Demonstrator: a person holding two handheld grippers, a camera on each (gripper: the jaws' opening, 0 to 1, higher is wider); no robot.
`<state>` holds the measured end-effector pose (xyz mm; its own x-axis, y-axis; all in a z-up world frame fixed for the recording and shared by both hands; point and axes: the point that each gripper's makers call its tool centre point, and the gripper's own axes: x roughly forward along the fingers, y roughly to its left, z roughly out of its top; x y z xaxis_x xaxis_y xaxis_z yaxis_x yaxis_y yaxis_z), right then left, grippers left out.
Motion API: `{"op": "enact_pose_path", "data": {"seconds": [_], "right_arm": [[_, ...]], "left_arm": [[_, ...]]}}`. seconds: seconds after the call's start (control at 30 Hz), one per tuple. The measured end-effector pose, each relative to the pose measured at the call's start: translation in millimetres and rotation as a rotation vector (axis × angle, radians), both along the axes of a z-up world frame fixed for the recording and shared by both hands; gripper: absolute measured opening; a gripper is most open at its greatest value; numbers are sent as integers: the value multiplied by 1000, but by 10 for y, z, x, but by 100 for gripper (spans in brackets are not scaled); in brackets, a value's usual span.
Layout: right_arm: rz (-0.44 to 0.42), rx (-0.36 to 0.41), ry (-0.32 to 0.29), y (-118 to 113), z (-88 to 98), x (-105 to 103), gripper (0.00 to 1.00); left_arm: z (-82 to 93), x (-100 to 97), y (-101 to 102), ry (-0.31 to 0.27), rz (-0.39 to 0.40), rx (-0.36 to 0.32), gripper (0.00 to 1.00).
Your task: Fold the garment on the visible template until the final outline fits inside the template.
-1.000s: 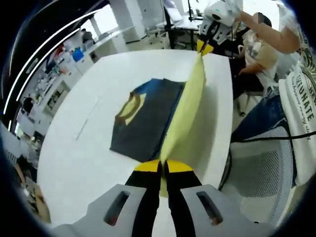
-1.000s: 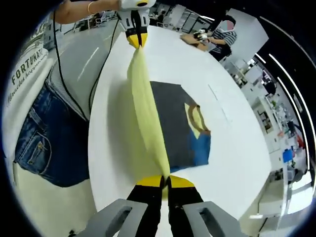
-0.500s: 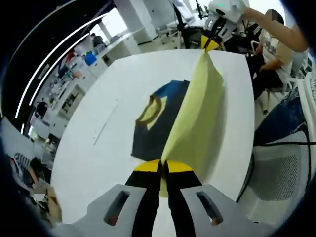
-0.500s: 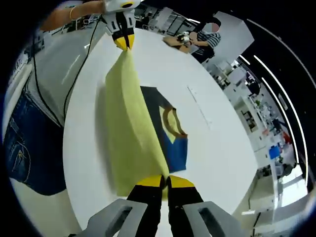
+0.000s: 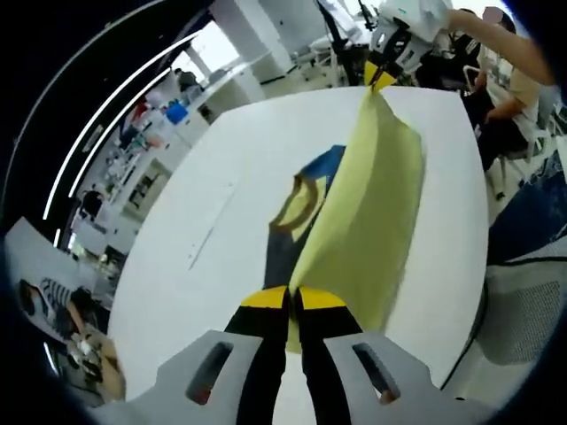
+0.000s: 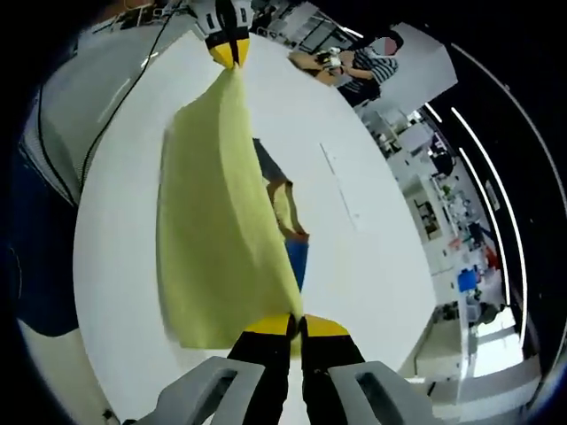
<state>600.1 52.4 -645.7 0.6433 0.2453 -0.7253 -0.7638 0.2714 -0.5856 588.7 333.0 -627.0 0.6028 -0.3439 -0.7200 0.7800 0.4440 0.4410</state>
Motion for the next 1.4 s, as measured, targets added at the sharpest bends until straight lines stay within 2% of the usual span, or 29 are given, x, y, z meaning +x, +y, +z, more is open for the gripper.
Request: {"op": "enact_pose_path", "data": {"seconds": [0.4, 0.53, 0.67, 0.77, 0.87, 1.1, 1.27, 1.33, 1.4], "right_arm": [[-42, -14, -102, -24, 64, 339, 0], [-61, -15, -119, -34, 28, 449, 0], [-79, -23, -103, -56, -84, 517, 0], [-67, -9, -67, -54, -198, 573, 0], [-66, -13, -55, -75, -269, 647, 0], [-86, 46, -17, -45, -482, 796, 0], [-77, 49, 19, -5, -672, 918, 0], [-66, 42, 37, 4, -753, 959, 0], [-71, 43, 67, -9, -842, 984, 0]], "left_arm": [[95, 306, 3, -80, 44, -35, 1], [86, 396, -8, -91, 61, -59, 1], [8, 472, -40, -97, 53, -41, 1], [-89, 566, -25, -91, 59, -21, 1], [-151, 632, -42, -86, 55, -29, 1], [-416, 795, -29, -51, 44, 32, 1], [-642, 915, 3, -17, 38, 62, 1], [-700, 956, 10, -22, 27, 80, 1], [-768, 1000, 8, -7, 34, 67, 1]]}}
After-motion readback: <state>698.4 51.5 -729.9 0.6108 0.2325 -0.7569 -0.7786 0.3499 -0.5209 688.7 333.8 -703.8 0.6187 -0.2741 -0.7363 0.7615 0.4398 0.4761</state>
